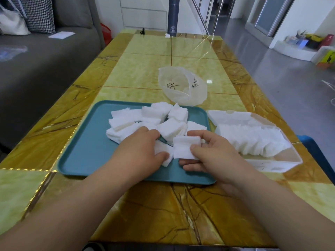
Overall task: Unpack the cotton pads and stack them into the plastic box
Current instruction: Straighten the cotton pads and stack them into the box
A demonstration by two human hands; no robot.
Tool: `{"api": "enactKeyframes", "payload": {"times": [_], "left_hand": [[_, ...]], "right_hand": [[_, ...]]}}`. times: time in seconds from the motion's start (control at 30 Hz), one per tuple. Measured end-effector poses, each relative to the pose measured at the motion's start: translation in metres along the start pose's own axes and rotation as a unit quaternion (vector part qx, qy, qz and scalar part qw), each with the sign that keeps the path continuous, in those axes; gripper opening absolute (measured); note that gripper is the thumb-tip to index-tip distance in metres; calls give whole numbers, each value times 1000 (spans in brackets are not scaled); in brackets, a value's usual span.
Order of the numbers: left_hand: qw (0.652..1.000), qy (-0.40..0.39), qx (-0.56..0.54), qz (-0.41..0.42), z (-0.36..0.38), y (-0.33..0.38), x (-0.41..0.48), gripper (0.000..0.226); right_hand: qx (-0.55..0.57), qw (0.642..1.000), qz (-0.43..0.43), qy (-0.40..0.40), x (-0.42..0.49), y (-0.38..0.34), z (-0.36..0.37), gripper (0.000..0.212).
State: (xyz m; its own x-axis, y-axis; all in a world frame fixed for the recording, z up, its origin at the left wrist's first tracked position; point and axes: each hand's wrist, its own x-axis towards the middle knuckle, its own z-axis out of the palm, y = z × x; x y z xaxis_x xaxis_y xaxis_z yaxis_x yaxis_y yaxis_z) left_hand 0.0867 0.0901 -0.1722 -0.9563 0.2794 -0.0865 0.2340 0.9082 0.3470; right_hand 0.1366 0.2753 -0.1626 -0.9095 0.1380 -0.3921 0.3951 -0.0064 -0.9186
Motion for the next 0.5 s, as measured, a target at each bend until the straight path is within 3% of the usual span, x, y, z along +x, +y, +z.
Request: {"api": "enactKeyframes", "payload": {"times": [0.17,0.23,0.33,0.5], "left_hand": [[992,-78,-97,-25,-5,-2,-2,51],[985,-100,-136,-37,-8,-4,-4,42],[982,-90,-161,-42,-10,-6,-5,23],[951,-49,-302,-42,-21,-10,-9,16]], "right_hand": [[4,1000,-9,11,4,3,0,33],[3,1000,-14,15,5,3,0,30],[1,1000,-22,22,5,2,0,27],[-2,999,-31,26,4,2,0,23]]}}
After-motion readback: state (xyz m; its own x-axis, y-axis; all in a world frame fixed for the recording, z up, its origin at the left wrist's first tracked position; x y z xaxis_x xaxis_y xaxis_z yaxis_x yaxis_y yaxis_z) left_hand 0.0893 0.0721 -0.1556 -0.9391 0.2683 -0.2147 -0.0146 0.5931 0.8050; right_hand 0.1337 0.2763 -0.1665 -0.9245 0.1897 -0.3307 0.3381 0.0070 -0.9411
